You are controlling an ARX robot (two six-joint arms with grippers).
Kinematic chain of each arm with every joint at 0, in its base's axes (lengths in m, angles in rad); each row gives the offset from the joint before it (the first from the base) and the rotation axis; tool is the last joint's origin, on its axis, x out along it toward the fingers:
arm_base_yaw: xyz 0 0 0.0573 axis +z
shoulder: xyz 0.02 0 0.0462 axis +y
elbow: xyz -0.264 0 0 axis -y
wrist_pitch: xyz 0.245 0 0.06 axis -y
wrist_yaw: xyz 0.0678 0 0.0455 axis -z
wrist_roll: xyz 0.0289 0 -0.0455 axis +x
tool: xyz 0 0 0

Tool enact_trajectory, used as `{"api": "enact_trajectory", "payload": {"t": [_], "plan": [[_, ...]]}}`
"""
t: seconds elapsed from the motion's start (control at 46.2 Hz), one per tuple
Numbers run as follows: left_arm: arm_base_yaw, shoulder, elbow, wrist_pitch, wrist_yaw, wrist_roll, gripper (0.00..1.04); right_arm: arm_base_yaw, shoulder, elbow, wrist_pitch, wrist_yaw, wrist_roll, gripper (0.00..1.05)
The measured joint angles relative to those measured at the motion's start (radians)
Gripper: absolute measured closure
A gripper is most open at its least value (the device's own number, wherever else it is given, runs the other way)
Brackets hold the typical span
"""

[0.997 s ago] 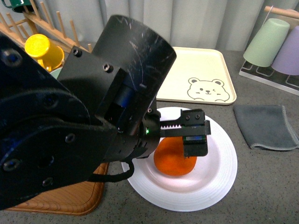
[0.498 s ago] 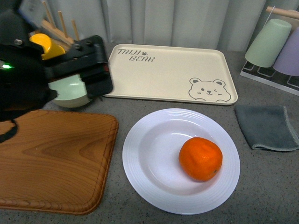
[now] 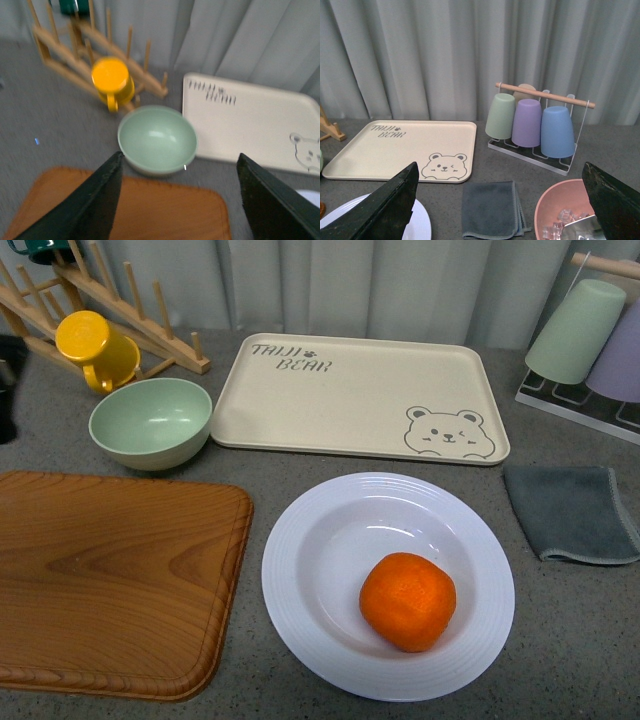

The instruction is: Place orange and plate with both arms

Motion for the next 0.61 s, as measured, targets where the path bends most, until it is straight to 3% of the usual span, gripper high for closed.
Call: {"api": "enact_trajectory", "payload": {"t": [0.108, 0.433, 0.585, 0.607], "plan": [[0.029, -0.084, -0.046, 0.129, 0.021, 0.082, 0.52, -0.001, 0.000, 0.000, 0.000, 0.000, 0.000, 0.09], [0.095, -0.312, -0.158, 0.009, 0.084, 0.127, 1.01, -0.001, 0.000, 0.000, 0.000, -0.001, 0.000, 0.09], [0.118, -0.434, -0.187, -0.072, 0.109, 0.135, 1.01, -0.001, 0.000, 0.000, 0.000, 0.000, 0.000, 0.09], [0.140, -0.458, -0.193, -0.096, 0.152, 0.135, 1.01, -0.001, 0.000, 0.000, 0.000, 0.000, 0.000, 0.09]]}}
